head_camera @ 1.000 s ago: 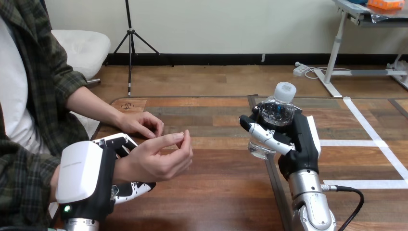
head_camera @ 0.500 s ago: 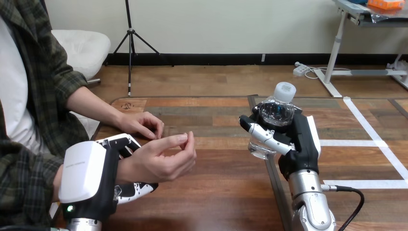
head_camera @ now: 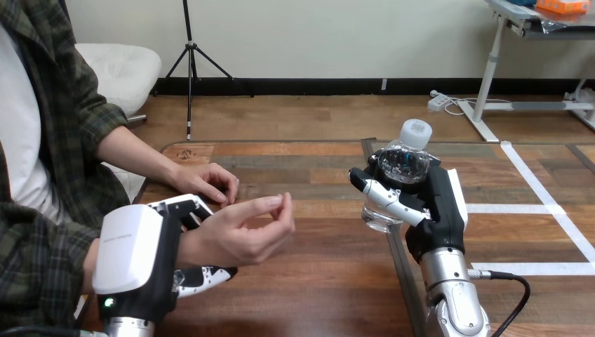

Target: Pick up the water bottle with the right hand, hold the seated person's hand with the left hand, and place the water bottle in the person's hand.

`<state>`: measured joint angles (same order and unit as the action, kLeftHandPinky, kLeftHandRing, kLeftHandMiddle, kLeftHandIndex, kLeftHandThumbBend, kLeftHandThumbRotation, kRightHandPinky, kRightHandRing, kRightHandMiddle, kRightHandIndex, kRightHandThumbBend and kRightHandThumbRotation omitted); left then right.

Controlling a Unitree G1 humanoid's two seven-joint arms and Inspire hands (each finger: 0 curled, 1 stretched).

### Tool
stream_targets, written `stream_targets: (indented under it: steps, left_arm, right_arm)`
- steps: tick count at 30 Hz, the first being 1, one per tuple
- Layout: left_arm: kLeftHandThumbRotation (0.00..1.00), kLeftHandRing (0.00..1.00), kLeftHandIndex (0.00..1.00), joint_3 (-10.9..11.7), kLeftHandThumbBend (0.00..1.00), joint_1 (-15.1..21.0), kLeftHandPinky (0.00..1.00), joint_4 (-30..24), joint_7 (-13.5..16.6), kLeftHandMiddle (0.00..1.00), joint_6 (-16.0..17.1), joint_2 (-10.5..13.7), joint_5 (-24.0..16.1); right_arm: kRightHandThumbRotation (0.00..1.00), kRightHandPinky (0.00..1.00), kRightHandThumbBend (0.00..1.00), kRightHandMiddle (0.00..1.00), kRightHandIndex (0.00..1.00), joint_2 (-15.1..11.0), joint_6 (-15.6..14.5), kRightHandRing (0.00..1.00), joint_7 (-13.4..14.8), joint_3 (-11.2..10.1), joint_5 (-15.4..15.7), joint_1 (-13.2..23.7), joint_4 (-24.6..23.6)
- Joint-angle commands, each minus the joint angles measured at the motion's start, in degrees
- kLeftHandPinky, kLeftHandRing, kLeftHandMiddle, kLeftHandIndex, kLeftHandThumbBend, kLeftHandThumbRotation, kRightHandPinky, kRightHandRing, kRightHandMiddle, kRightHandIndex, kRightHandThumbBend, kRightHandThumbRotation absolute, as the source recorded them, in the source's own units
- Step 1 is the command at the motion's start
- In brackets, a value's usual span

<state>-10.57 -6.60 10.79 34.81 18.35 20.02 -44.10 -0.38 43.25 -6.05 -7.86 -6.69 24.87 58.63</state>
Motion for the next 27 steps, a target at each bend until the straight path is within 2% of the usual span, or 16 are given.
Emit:
stream_targets:
  steps: [1,4,16,22,25,27]
  left_arm:
    - [0.0,0.27,0.37,-4.36,0.89,4.6,0.22,-4.44,0.22,0.32,4.58,-3.23,-0.6]
    - [0.0,0.27,0.37,-4.71,0.9,4.81,0.22,-4.17,0.23,0.32,4.91,-3.79,-0.72]
    - [0.0,0.24,0.36,-6.58,0.91,5.65,0.2,-4.08,0.58,0.29,5.21,-4.97,-2.69]
    - [0.0,0.24,0.36,-7.19,0.91,5.72,0.2,-4.19,-0.13,0.3,5.28,-5.93,-2.09]
    - [0.0,0.24,0.36,-7.43,0.91,5.45,0.2,-4.59,-0.89,0.3,4.35,-6.42,-2.22]
    - [0.0,0.24,0.36,-7.61,0.91,5.48,0.2,-4.42,-0.83,0.3,4.88,-6.64,-2.06]
  right_arm:
    - [0.0,0.4,0.69,0.42,0.39,-0.03,0.64,0.41,-1.01,-0.59,-1.26,6.05,-5.26]
    - [0.0,0.4,0.69,0.41,0.39,-0.06,0.95,0.41,-0.7,-0.31,-0.85,6.27,-5.35]
    - [0.0,0.4,0.69,0.41,0.38,0.65,0.55,0.41,-2.66,-0.24,-2.12,6.89,-6.74]
    - [0.0,0.4,0.69,0.4,0.38,1.27,-0.12,0.4,-3.54,-0.34,-3.23,7.16,-7.41]
    - [0.0,0.39,0.68,0.4,0.38,1.38,-0.08,0.4,-3.27,-0.09,-2.9,7.07,-8.01]
    - [0.0,0.39,0.68,0.4,0.38,1.44,-0.07,0.41,-3.37,-0.02,-2.91,7.1,-8.23]
